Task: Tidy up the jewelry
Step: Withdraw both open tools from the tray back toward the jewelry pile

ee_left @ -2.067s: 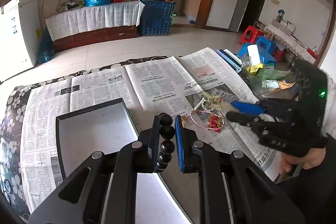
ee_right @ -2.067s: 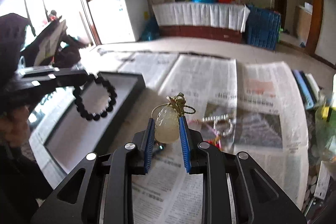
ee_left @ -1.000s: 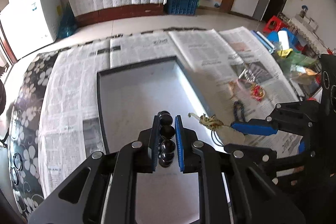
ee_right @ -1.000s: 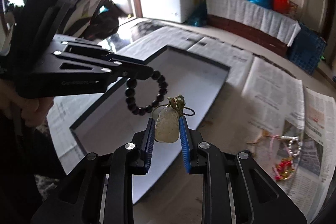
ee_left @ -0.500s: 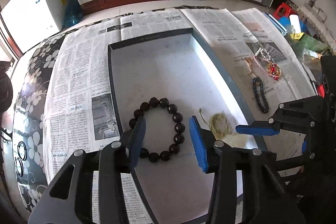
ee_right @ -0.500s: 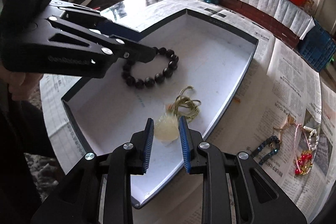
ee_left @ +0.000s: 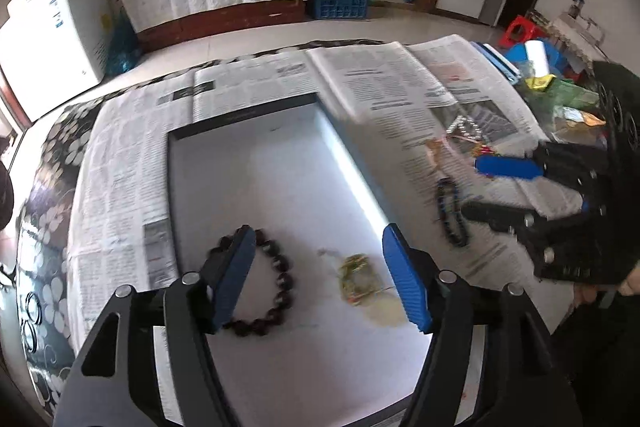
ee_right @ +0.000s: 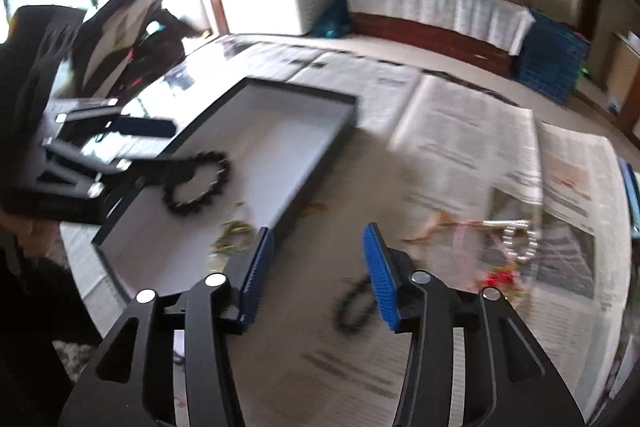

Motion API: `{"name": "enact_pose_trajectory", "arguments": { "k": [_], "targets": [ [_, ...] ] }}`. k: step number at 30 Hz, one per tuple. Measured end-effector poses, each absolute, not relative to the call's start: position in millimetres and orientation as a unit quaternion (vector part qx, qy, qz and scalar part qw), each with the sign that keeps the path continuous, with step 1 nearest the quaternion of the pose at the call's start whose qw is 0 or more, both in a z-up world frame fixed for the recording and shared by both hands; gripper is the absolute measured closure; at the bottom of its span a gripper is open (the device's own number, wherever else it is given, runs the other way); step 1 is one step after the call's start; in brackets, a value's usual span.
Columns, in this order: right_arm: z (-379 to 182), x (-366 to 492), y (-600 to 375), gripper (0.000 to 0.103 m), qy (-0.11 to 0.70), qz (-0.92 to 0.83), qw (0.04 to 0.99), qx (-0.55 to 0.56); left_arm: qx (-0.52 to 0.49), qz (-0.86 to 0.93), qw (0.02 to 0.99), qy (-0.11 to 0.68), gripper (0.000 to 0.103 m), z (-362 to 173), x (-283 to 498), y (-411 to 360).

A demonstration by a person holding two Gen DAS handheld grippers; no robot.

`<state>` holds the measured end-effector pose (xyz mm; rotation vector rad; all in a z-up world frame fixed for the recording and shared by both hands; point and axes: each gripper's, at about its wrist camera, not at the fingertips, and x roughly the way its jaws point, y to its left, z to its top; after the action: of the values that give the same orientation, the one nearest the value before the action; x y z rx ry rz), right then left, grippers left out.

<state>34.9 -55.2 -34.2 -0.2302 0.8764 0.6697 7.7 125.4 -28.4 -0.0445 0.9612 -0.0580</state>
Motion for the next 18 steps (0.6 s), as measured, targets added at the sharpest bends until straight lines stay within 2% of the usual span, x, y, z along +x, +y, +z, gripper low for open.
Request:
{"name": "enact_pose_trajectory", "arguments": {
  "k": [18],
  "targets": [
    [-53, 70, -146, 0.043, 0.444, 0.215, 0.866, -0.083, 0.028, -0.088, 0.876, 0.474, 0.035, -50, 40, 25]
  ]
}}
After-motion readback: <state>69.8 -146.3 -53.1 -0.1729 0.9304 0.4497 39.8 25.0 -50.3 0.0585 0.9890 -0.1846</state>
